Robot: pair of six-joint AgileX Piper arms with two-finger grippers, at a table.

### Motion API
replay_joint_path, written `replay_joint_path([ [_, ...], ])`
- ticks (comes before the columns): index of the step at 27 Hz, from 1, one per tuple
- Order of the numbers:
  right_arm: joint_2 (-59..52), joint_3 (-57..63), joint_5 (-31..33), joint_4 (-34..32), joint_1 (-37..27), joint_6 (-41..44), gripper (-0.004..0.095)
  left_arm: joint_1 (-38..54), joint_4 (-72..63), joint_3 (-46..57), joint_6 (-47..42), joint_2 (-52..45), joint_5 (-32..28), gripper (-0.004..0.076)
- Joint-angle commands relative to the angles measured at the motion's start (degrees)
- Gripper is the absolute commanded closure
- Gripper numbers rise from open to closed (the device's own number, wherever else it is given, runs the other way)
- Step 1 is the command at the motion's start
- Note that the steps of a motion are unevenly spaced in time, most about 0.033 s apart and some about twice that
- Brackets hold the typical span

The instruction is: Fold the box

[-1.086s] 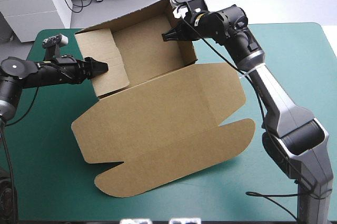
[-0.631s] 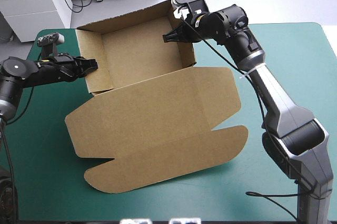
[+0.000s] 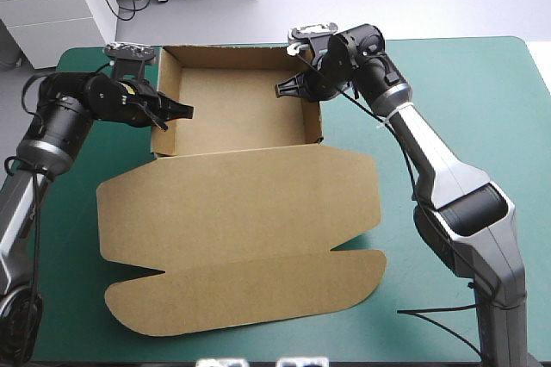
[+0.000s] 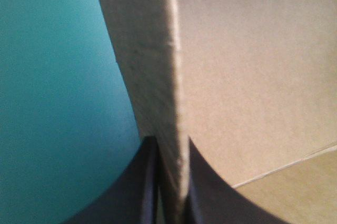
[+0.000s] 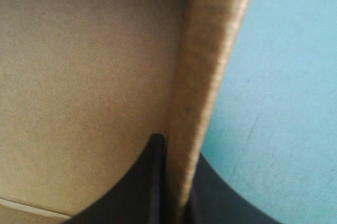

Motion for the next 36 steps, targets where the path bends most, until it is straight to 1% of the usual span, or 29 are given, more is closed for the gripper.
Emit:
replay_joint_path([
  [1, -2.5, 3.0, 2.2, 6.6, 1.0, -2.1, 0.0912, -4.1, 0.2, -2.8, -4.7, 2.5, 0.3, 0.0731],
  [3, -2.6, 5.9, 2.2, 7.0, 0.9, -1.2, 0.0912, -4.9, -0.8, -2.8, -4.7, 6.5, 4.0, 0.0731],
  [4, -2.6, 6.7, 2.2, 7.1, 0.9, -1.2, 0.0912, -5.2, -0.9, -2.8, -4.7, 7.5, 4.5, 0.0731],
  [9, -2.5, 10.3, 2.2, 6.2, 0.7, -0.5, 0.0912, -6.1, -0.9, -2.8, -4.7, 11.2, 4.1, 0.0731],
  [17, -1.1, 10.4, 2.2, 5.3, 0.7, 0.3, 0.0911, -6.1, -0.9, -2.8, -4.7, 13.8, 4.7, 0.0731],
  [19, -1.0, 10.4, 2.2, 4.6, 0.8, 1.7, 0.0879, -6.1, -0.6, -2.8, -4.7, 14.0, 5.1, 0.073],
  [21, -1.0, 10.4, 2.2, 2.8, 0.8, 5.2, 0.0791, -6.1, 0.4, -2.8, -3.9, 14.0, 5.2, 0.072],
  [24, -1.0, 10.2, 2.2, 0.7, 0.8, 6.9, 0.0624, -6.1, 0.7, -2.8, -3.8, 14.0, 5.6, 0.0642],
  [26, -1.3, 10.0, 2.2, -0.8, 0.8, 6.7, 0.0536, -6.1, 0.7, -2.8, -3.8, 14.0, 5.7, 0.0545],
  [27, -1.5, 10.0, 2.2, -1.7, 0.8, 6.7, 0.0514, -6.1, 0.7, -2.8, -3.8, 14.0, 5.7, 0.0487],
  [29, -2.3, 10.0, 2.2, -4.1, 0.8, 6.7, 0.0483, -6.1, 0.7, -3.0, -3.8, 14.0, 5.7, 0.0361],
  [32, -3.7, 9.7, 2.2, -6.8, 0.8, 6.7, 0.0475, -6.1, 0.7, -4.0, -3.8, 14.0, 5.6, 0.0218],
  [34, -4.3, 9.2, 2.2, -8.5, 0.8, 6.7, 0.0475, -6.1, 0.7, -5.1, -3.8, 14.0, 6.1, 0.0176],
  [36, -5.0, 9.0, 2.2, -9.5, 0.8, 6.7, 0.0475, -6.1, 0.7, -6.6, -3.8, 14.0, 7.3, 0.0174],
])
